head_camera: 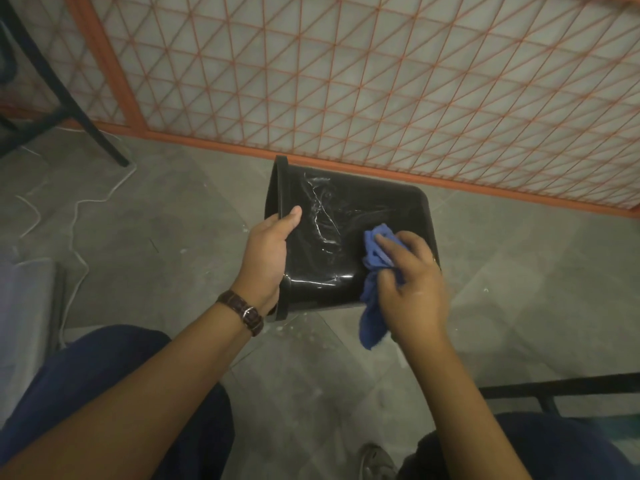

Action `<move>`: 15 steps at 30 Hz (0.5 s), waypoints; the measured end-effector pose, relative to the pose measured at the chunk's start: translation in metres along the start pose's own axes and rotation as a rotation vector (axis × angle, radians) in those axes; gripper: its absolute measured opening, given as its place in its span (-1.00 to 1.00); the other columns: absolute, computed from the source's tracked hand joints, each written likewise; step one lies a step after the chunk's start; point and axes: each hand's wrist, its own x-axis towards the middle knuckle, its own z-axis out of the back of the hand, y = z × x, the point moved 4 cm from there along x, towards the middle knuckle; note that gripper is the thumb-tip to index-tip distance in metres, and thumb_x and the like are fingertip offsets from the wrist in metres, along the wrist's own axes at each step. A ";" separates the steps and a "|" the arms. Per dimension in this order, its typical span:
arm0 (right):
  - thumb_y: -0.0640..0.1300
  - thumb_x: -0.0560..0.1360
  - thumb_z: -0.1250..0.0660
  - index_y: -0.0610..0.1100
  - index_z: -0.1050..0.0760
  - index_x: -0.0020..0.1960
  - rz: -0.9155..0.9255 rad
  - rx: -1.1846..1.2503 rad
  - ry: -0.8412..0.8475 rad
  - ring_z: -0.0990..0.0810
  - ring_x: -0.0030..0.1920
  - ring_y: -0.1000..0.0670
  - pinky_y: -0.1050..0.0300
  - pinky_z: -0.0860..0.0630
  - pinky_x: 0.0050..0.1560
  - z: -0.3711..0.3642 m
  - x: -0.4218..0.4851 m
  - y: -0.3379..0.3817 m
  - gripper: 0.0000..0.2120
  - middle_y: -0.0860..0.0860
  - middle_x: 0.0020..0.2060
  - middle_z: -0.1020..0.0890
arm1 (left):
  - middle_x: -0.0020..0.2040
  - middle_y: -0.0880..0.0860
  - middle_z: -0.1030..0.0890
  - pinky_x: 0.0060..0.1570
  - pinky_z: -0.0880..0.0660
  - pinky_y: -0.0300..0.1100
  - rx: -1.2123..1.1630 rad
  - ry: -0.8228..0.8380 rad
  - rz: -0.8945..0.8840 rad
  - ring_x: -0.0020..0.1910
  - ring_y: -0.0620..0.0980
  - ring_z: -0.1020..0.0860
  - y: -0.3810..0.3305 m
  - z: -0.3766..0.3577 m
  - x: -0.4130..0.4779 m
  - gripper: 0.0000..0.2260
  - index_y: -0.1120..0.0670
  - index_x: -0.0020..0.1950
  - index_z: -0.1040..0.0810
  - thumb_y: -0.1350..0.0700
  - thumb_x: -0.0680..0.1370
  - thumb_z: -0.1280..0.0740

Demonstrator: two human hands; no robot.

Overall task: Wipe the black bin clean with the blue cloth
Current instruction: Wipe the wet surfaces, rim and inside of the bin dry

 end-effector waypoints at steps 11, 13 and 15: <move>-0.30 0.44 -0.24 -0.01 -0.57 0.15 0.008 0.026 0.009 -0.41 0.10 0.15 0.25 -0.41 0.10 -0.002 -0.003 -0.002 -0.64 0.24 0.13 -0.45 | 0.03 0.21 -0.65 0.23 -0.46 0.15 0.028 -0.022 -0.005 0.09 0.20 -0.61 0.002 -0.001 0.001 -0.82 0.12 -0.06 -0.60 0.04 0.55 -0.28; -0.27 0.44 -0.22 -0.01 -0.48 0.28 0.106 -0.083 0.073 -0.36 0.10 0.10 0.41 -0.25 0.09 -0.010 -0.007 0.009 -0.56 0.07 0.28 -0.43 | 0.04 0.21 -0.65 0.23 -0.47 0.15 0.032 -0.013 -0.007 0.08 0.19 -0.61 0.005 -0.002 0.001 -0.80 0.13 -0.06 -0.60 0.01 0.53 -0.30; -0.25 0.43 -0.21 0.01 -0.43 0.32 0.195 -0.091 0.198 -0.33 0.10 0.10 0.51 -0.17 0.08 -0.025 -0.015 0.015 -0.53 0.04 0.33 -0.39 | -0.04 0.21 -0.66 0.12 -0.54 0.05 0.047 -0.030 -0.020 -0.02 0.15 -0.64 0.005 -0.001 0.001 -0.81 0.14 -0.10 -0.59 0.05 0.56 -0.28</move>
